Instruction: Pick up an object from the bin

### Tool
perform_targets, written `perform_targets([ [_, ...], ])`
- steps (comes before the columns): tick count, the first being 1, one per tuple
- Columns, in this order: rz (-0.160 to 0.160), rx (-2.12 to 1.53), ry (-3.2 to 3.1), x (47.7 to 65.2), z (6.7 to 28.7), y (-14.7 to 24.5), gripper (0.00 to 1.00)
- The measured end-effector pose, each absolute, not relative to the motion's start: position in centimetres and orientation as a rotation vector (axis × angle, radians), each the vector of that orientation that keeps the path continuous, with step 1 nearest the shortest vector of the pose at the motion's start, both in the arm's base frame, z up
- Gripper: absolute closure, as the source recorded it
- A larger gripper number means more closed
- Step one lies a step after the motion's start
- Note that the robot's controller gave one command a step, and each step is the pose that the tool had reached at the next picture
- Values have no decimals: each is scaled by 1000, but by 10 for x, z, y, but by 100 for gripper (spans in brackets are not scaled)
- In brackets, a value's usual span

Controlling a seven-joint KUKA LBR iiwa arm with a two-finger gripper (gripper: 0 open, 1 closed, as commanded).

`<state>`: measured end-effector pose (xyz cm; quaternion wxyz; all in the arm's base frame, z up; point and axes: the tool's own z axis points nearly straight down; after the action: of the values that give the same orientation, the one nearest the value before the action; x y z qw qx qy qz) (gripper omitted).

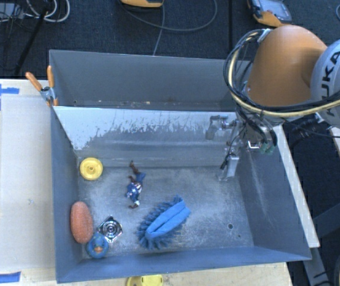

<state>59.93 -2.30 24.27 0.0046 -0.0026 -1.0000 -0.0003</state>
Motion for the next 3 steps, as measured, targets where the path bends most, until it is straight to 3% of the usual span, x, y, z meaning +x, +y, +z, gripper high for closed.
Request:
perform_targets([
  [1,-1,-8,-3141,601,248,-23,0],
  [2,2,113,-3143,591,214,6,0],
  [3,-2,59,-3141,586,165,27,0],
])
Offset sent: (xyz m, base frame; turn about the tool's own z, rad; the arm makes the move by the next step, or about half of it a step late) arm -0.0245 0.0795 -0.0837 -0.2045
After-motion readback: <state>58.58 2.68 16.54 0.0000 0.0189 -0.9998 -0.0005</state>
